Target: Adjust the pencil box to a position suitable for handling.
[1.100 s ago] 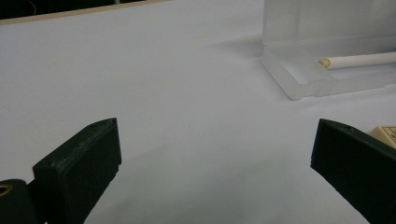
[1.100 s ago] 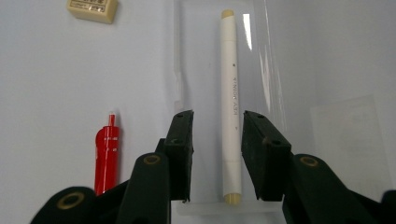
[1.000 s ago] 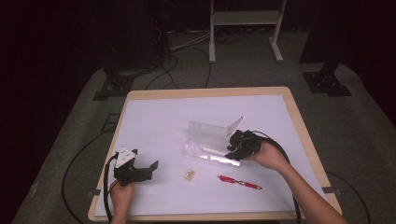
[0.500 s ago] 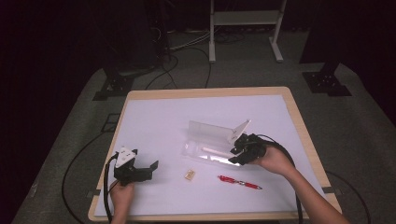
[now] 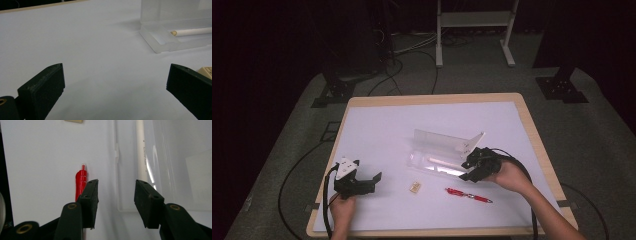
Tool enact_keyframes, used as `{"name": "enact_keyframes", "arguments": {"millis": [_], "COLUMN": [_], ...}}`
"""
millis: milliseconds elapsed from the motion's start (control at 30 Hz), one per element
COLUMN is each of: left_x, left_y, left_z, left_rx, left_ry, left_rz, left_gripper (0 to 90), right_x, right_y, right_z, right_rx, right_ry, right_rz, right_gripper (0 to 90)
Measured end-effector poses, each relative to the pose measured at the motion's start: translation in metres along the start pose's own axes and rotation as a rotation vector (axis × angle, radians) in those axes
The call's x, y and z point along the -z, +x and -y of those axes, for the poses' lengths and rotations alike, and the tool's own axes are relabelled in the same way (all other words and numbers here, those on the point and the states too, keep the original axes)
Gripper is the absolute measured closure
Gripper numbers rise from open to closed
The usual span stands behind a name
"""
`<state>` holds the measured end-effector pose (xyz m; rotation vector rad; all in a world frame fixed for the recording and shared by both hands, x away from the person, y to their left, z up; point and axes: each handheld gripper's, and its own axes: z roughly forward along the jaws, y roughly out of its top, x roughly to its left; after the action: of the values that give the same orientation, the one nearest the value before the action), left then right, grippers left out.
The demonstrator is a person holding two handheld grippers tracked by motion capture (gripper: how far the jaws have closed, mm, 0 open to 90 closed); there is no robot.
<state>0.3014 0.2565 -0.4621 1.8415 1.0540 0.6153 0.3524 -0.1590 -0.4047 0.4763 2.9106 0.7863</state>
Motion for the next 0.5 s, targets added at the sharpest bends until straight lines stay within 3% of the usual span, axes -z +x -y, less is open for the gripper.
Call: {"name": "enact_keyframes", "arguments": {"millis": [500], "left_x": [0.000], "left_y": [0.000], "left_z": [0.000], "left_rx": [0.004], "left_ry": [-0.003], "left_rz": [-0.001], "left_gripper": [1.3], "right_x": [0.000], "right_y": [0.011], "right_z": [0.011], "right_rx": [-0.008], "right_ry": [0.002], "right_rz": [-0.020], "right_gripper": [51.9]}}
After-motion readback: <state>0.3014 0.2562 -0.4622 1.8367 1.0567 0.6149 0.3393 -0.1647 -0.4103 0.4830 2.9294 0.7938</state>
